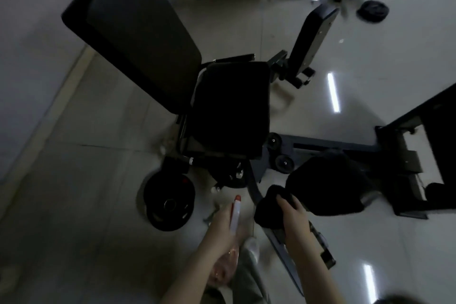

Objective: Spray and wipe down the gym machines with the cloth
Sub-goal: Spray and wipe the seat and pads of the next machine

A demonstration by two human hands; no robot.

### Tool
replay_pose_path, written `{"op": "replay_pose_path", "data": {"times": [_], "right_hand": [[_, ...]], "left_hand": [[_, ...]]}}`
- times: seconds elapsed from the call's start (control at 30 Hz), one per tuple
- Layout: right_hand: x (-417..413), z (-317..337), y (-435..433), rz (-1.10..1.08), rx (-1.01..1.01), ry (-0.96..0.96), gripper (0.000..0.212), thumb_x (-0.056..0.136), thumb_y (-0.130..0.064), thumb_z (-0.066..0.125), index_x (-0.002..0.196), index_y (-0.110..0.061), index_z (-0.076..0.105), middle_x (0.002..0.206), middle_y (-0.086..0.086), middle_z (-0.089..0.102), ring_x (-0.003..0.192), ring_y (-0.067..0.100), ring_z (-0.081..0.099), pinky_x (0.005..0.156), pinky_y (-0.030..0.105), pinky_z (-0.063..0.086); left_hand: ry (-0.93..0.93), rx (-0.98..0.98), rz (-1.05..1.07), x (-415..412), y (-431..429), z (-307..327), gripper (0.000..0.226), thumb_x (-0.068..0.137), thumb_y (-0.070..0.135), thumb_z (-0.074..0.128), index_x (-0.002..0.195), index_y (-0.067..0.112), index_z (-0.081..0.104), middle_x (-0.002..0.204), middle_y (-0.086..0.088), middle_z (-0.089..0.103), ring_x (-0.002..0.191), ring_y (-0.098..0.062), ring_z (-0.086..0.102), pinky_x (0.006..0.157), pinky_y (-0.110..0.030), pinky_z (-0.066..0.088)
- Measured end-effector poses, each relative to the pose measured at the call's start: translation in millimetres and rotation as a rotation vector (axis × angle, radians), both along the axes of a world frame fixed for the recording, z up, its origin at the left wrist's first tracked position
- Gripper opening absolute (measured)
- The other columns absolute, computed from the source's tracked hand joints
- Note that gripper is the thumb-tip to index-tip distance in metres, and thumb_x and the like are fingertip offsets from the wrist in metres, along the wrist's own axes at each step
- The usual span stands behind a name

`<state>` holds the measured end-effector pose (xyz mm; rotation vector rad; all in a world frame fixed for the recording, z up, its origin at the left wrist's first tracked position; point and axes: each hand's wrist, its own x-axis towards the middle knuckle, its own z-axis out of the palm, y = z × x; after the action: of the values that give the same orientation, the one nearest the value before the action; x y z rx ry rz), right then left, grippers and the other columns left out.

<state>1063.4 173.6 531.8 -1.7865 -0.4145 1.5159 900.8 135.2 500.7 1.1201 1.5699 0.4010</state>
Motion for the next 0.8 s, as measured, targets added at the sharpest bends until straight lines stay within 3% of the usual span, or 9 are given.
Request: {"op": "replay_pose_path", "data": {"times": [0.13,0.23,0.33,0.43,0.5,0.57,0.67,0.73,0.8], "right_hand": [[2,-55,44,0.048,0.005,-0.032,0.033,0.094,-0.016,0.055,0.127,-0.017,0.05,0.1,0.007,0.06,0.083,0.015,0.06,0.066,0.028,0.048],[3,-91,65,0.115,0.011,-0.077,0.028,0.094,-0.013,0.054,0.12,-0.021,0.051,0.094,0.0,0.059,0.083,0.014,0.059,0.067,0.029,0.05],[2,-124,75,0.227,0.017,-0.131,0.034,0.092,-0.014,0.057,0.125,-0.02,0.052,0.106,0.004,0.062,0.099,0.024,0.062,0.089,0.046,0.052],[0,-151,85,0.277,0.017,-0.151,0.039,0.091,-0.015,0.059,0.128,-0.018,0.052,0.113,0.007,0.062,0.104,0.025,0.062,0.092,0.05,0.05],[0,-167,92,0.277,0.014,-0.155,0.036,0.091,-0.013,0.058,0.126,-0.017,0.054,0.11,0.007,0.063,0.102,0.024,0.062,0.09,0.045,0.052],[0,-174,98,0.254,0.019,-0.146,0.033,0.092,-0.01,0.057,0.125,-0.014,0.054,0.105,0.005,0.064,0.096,0.02,0.064,0.079,0.033,0.055],[-2,-179,103,0.232,0.024,-0.15,0.031,0.093,-0.006,0.055,0.123,-0.012,0.053,0.094,-0.003,0.062,0.079,0.005,0.061,0.058,0.01,0.051],[-1,-181,104,0.244,0.025,-0.149,0.033,0.093,-0.006,0.055,0.126,-0.011,0.053,0.093,-0.006,0.06,0.077,-0.001,0.059,0.054,0.006,0.048],[0,-181,103,0.263,0.028,-0.155,0.034,0.093,-0.006,0.055,0.126,-0.012,0.053,0.095,-0.008,0.06,0.074,-0.003,0.061,0.055,0.005,0.047]], "left_hand": [[0.031,-0.062,0.004,4,36,-44,0.059,0.097,0.016,0.047,0.149,0.03,0.022,0.132,0.006,0.05,0.115,-0.002,0.051,0.096,-0.015,0.04],[-0.031,-0.116,0.094,4,58,-72,0.061,0.096,0.015,0.049,0.148,0.034,0.023,0.123,0.012,0.049,0.109,0.0,0.051,0.093,-0.014,0.04],[-0.079,-0.149,0.214,4,72,-102,0.047,0.095,0.02,0.053,0.137,0.037,0.039,0.108,0.024,0.05,0.096,0.011,0.049,0.08,-0.009,0.04],[-0.104,-0.185,0.293,2,83,-129,0.024,0.094,0.022,0.055,0.098,0.045,0.05,0.092,0.02,0.054,0.084,0.009,0.053,0.067,-0.008,0.039],[-0.097,-0.161,0.312,3,88,-145,0.023,0.091,0.022,0.059,0.092,0.045,0.052,0.093,0.017,0.061,0.09,0.004,0.059,0.072,-0.01,0.042],[-0.087,-0.122,0.298,3,93,-154,0.017,0.089,0.024,0.06,0.098,0.038,0.058,0.093,0.011,0.064,0.093,-0.006,0.062,0.077,-0.017,0.045],[-0.057,-0.042,0.242,4,98,-165,0.021,0.09,0.017,0.056,0.11,0.022,0.06,0.082,0.001,0.062,0.079,-0.014,0.062,0.069,-0.025,0.049],[-0.019,-0.025,0.245,2,102,-170,0.027,0.091,0.014,0.053,0.115,0.025,0.06,0.071,-0.001,0.056,0.067,-0.018,0.057,0.063,-0.032,0.046],[-0.003,-0.075,0.304,-2,103,-176,0.039,0.09,0.016,0.051,0.125,0.034,0.056,0.071,0.0,0.057,0.069,-0.022,0.059,0.066,-0.037,0.049]]}}
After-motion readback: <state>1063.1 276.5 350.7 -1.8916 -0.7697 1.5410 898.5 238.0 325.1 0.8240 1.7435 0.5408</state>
